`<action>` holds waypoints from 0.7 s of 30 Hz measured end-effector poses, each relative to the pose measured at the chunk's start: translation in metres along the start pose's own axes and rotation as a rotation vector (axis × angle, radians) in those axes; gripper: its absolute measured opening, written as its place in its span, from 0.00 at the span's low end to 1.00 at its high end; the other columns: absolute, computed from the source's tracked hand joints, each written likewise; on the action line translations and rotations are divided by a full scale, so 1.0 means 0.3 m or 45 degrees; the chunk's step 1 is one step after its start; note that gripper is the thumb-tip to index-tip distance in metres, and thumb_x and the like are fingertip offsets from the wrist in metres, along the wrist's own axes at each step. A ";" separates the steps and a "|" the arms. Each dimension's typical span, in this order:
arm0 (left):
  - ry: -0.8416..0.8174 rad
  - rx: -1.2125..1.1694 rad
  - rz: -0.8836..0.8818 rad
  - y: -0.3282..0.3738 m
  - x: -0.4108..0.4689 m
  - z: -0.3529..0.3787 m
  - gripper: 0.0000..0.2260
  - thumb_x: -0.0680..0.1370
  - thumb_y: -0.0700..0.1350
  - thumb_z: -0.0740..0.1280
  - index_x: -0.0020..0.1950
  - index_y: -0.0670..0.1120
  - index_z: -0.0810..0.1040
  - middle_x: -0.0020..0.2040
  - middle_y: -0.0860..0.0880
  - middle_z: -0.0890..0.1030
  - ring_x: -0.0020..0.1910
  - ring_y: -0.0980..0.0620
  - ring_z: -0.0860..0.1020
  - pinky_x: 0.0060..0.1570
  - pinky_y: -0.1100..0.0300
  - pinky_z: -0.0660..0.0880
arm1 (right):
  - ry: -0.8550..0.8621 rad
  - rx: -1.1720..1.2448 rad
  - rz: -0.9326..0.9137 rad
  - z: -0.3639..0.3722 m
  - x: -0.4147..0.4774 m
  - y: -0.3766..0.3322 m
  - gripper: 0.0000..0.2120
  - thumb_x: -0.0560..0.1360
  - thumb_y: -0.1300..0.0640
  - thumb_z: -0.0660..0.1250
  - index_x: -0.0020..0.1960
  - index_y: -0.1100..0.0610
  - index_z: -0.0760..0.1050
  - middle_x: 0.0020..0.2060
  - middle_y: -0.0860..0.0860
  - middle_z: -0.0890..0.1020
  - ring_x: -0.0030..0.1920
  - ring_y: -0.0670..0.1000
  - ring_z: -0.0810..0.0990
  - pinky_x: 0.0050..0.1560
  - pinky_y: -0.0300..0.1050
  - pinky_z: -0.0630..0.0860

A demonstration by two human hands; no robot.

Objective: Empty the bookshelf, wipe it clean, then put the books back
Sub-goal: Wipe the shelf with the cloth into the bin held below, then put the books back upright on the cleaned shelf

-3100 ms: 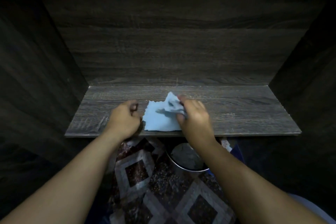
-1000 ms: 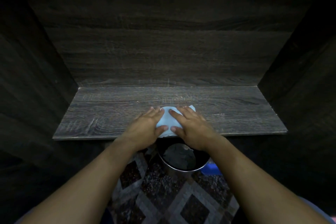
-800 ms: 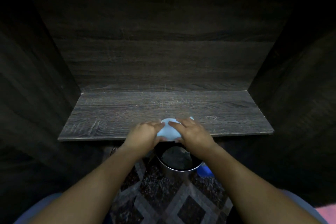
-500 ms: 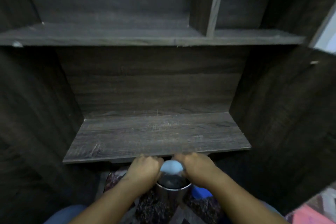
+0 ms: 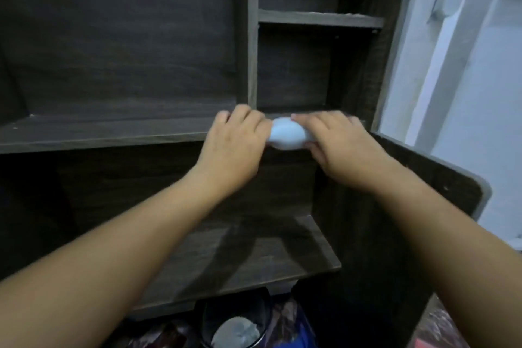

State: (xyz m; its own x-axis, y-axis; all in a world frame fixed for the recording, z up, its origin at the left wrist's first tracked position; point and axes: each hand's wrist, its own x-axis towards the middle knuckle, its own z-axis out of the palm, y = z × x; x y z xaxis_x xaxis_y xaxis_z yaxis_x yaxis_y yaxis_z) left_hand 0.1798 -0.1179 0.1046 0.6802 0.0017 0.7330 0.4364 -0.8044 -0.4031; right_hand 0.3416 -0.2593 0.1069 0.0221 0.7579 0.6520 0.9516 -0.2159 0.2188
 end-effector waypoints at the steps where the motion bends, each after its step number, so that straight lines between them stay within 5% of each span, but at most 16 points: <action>1: 0.020 0.049 -0.015 -0.002 0.058 -0.005 0.13 0.73 0.40 0.64 0.56 0.42 0.78 0.53 0.45 0.79 0.52 0.42 0.74 0.43 0.51 0.66 | 0.017 0.020 0.033 -0.020 0.040 0.031 0.25 0.76 0.57 0.65 0.73 0.54 0.67 0.64 0.55 0.75 0.62 0.59 0.73 0.57 0.56 0.70; 6: -0.133 0.264 -0.104 0.014 0.255 0.027 0.23 0.77 0.43 0.58 0.71 0.38 0.67 0.65 0.41 0.73 0.61 0.42 0.71 0.54 0.50 0.70 | -0.066 0.249 0.252 -0.011 0.205 0.164 0.26 0.79 0.59 0.62 0.75 0.50 0.62 0.72 0.53 0.68 0.73 0.56 0.63 0.73 0.54 0.60; 9: -0.351 0.430 -0.103 0.052 0.279 0.074 0.28 0.81 0.46 0.52 0.77 0.35 0.49 0.77 0.36 0.55 0.75 0.39 0.56 0.71 0.47 0.59 | -0.462 0.098 0.326 0.049 0.247 0.184 0.29 0.80 0.58 0.59 0.78 0.45 0.55 0.78 0.51 0.55 0.78 0.55 0.47 0.76 0.60 0.43; 11: -0.533 0.301 -0.104 0.075 0.269 0.108 0.29 0.81 0.47 0.50 0.78 0.36 0.45 0.78 0.36 0.48 0.77 0.40 0.48 0.75 0.47 0.50 | -0.656 0.123 0.353 0.077 0.248 0.180 0.27 0.82 0.57 0.54 0.79 0.45 0.52 0.79 0.50 0.49 0.78 0.53 0.43 0.76 0.58 0.40; 15: -0.825 0.002 -0.144 0.103 0.250 0.145 0.31 0.80 0.54 0.50 0.78 0.37 0.49 0.78 0.37 0.53 0.76 0.42 0.56 0.74 0.51 0.55 | -0.681 0.473 0.442 0.100 0.216 0.174 0.24 0.83 0.57 0.49 0.79 0.48 0.53 0.79 0.49 0.50 0.78 0.50 0.44 0.76 0.47 0.43; 21: -0.890 -0.194 -0.276 0.101 0.286 0.108 0.33 0.79 0.54 0.57 0.77 0.38 0.53 0.76 0.39 0.58 0.74 0.42 0.61 0.70 0.51 0.63 | -0.688 0.325 0.486 0.045 0.208 0.148 0.25 0.83 0.56 0.50 0.79 0.52 0.52 0.79 0.52 0.51 0.78 0.53 0.48 0.77 0.50 0.46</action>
State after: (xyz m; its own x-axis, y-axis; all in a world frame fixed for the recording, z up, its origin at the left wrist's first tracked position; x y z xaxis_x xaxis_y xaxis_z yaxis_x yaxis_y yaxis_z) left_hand 0.2706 -0.1230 0.1376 0.8261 0.5062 0.2476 0.5515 -0.8163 -0.1714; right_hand 0.3893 -0.2133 0.1474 0.4544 0.8717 0.1833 0.8878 -0.4264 -0.1731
